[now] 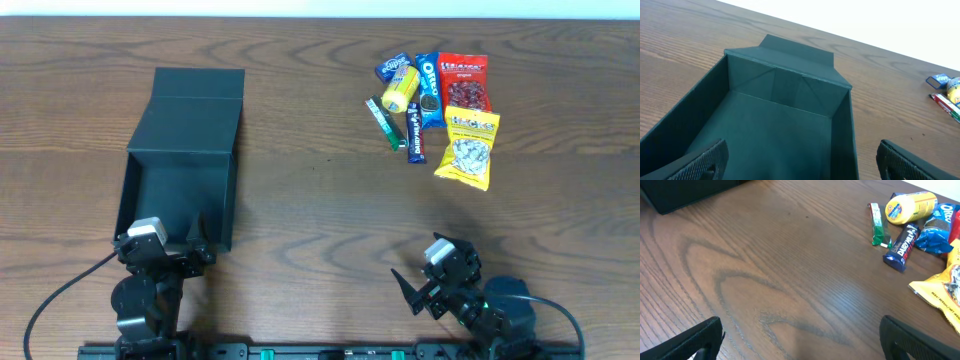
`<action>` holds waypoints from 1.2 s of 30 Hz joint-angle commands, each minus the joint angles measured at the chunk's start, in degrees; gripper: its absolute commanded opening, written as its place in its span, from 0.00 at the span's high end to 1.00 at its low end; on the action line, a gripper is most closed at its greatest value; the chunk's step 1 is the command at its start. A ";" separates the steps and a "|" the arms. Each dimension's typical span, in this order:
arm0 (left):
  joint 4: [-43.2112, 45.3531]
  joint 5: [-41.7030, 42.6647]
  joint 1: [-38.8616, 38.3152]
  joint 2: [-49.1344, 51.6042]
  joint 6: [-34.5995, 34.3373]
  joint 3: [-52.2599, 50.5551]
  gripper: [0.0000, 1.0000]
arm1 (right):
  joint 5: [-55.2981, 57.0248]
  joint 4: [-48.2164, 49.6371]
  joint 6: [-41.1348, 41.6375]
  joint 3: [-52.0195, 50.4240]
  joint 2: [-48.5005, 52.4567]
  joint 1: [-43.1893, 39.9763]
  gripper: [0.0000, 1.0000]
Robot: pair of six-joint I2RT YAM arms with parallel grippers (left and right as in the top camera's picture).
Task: Pack container
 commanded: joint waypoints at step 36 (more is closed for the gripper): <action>-5.42 4.72 -1.36 41.86 8.52 32.76 0.05 | -0.04 -0.04 -0.72 -0.20 -0.52 0.39 0.01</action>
